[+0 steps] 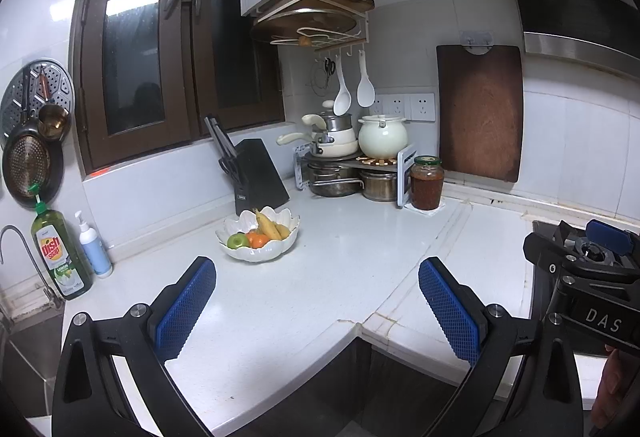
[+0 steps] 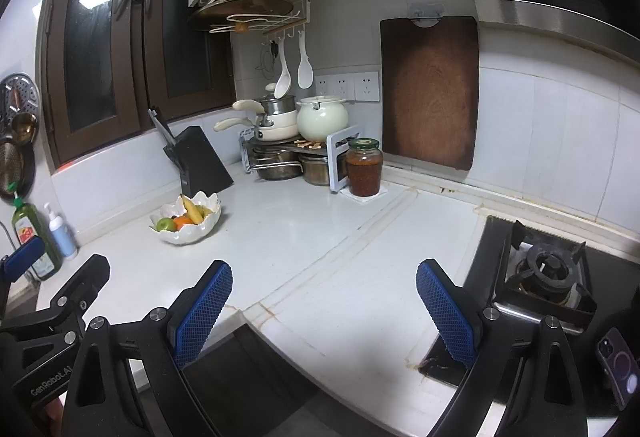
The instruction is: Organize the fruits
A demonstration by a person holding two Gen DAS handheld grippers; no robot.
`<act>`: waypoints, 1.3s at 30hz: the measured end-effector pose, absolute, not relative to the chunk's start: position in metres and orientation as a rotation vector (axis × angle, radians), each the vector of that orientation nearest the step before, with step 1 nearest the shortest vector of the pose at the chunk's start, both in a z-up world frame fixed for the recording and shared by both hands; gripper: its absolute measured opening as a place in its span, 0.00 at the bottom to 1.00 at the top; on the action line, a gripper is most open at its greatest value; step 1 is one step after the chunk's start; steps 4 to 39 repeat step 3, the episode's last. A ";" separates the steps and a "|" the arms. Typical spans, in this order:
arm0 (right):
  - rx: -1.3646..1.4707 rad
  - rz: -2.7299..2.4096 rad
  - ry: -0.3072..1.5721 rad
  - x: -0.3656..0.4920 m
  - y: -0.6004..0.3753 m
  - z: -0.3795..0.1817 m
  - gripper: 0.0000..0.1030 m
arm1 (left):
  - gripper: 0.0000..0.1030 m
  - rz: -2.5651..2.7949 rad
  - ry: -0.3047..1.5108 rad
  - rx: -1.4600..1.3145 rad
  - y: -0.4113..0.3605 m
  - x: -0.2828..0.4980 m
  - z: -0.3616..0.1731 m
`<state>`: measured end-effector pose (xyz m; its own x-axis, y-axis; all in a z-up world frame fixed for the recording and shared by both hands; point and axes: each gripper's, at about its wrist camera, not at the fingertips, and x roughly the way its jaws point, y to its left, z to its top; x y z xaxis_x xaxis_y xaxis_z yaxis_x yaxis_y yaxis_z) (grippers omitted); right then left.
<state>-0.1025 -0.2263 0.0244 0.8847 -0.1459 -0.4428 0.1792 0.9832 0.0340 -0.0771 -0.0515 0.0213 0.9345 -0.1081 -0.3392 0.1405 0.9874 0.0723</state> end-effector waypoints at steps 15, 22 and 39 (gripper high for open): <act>0.075 -0.165 0.458 -0.101 -0.229 0.025 0.92 | 1.00 -0.126 0.343 0.096 -0.053 -0.077 0.021; 0.075 -0.165 0.458 -0.101 -0.229 0.025 0.92 | 1.00 -0.126 0.343 0.096 -0.053 -0.077 0.021; 0.075 -0.165 0.458 -0.101 -0.229 0.025 0.92 | 1.00 -0.126 0.343 0.096 -0.053 -0.077 0.021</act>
